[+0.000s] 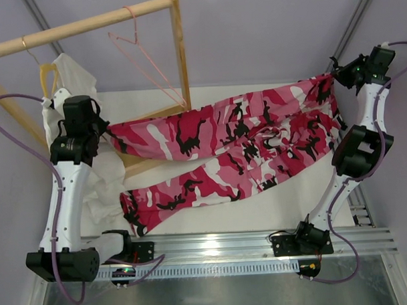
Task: Place the trousers on the hanger
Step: Fold the trousers
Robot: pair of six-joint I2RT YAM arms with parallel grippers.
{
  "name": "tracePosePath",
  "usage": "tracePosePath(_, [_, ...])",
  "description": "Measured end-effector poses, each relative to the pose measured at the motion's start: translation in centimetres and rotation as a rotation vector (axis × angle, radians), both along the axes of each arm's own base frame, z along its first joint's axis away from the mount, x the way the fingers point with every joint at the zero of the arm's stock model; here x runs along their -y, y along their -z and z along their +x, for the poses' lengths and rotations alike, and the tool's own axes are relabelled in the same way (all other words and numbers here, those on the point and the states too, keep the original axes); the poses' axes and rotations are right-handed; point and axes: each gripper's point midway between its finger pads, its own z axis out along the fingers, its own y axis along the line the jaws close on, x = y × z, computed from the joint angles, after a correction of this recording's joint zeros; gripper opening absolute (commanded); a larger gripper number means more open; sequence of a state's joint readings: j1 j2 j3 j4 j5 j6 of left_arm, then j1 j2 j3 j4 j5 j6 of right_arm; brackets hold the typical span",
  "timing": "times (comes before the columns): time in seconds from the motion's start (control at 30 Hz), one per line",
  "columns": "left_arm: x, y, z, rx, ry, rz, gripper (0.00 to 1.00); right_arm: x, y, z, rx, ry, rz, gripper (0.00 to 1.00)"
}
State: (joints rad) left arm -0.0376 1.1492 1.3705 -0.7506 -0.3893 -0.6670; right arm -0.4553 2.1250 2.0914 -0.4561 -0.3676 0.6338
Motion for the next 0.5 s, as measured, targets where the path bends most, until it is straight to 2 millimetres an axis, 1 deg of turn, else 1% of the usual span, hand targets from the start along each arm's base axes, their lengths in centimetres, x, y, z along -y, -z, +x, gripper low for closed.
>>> tracePosePath(0.07, [-0.7,-1.0,0.0,0.021,-0.018,0.003,0.00,0.2,-0.2,-0.8,0.000,0.006,0.004,0.04])
tracePosePath(0.2, [-0.9,-2.1,0.1,0.032,-0.022,0.013,0.00,1.4,-1.2,-2.0,0.021,0.012,0.010,0.04])
tracePosePath(0.33, [-1.6,-2.3,-0.1,0.027,-0.045,0.028,0.00,1.9,-1.7,-2.4,0.053,-0.016,0.030,0.04])
tracePosePath(0.5, [-3.3,-2.6,-0.7,0.023,-0.111,0.057,0.00,1.4,-2.4,-2.5,0.080,-0.054,0.068,0.04])
